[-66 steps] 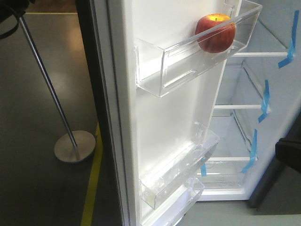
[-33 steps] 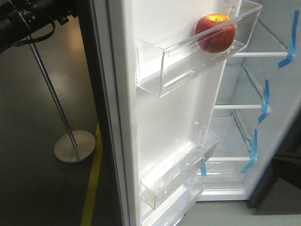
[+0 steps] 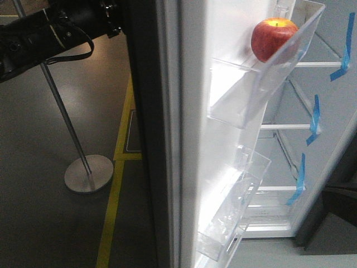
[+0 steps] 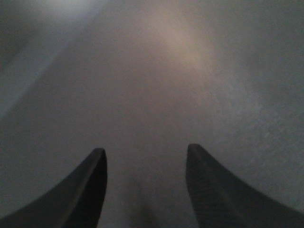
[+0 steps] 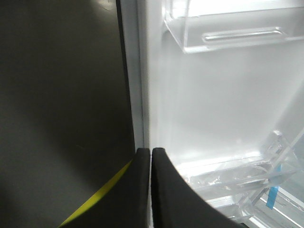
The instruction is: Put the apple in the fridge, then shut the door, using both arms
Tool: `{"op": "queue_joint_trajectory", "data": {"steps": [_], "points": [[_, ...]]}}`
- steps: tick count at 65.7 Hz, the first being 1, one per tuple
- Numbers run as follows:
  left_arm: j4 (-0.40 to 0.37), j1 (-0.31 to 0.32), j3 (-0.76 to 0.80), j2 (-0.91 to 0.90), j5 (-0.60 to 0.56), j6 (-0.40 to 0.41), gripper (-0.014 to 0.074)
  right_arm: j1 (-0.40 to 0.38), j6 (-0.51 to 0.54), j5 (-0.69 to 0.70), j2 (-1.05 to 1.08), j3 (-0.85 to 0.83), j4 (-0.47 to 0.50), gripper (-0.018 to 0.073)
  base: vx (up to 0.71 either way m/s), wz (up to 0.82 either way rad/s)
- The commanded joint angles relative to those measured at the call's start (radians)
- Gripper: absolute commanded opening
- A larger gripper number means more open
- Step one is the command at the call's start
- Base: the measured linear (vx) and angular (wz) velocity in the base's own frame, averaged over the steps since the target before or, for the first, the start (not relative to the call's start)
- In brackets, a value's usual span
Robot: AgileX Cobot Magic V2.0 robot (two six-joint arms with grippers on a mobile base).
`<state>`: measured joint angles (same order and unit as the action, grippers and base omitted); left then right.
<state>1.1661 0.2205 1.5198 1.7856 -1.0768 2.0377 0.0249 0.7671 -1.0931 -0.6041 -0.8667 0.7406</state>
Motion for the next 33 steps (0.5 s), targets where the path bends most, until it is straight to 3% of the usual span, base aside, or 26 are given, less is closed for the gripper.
{"op": "queue_joint_trajectory", "data": {"steps": [1, 14, 25, 33], "points": [[0.046, 0.080, 0.034, -0.049, -0.122, 0.024, 0.0380, -0.002, 0.011, 0.042, -0.005, -0.023, 0.038, -0.0002, 0.00, 0.00], [0.225, 0.171, 0.034, -0.049, -0.181, 0.045, 0.0379, -0.002, 0.011, 0.069, -0.005, -0.023, 0.038, -0.0002, 0.00, 0.00], [0.355, 0.165, 0.034, -0.049, -0.295, 0.045, 0.0336, -0.002, 0.006, 0.185, -0.005, -0.023, 0.017, 0.0001, 0.00, 0.00], [0.454, 0.152, 0.034, -0.058, -0.296, 0.064, 0.0262, -0.003, -0.040, 0.322, -0.005, -0.023, -0.054, 0.0016, 0.00, 0.00]]}}
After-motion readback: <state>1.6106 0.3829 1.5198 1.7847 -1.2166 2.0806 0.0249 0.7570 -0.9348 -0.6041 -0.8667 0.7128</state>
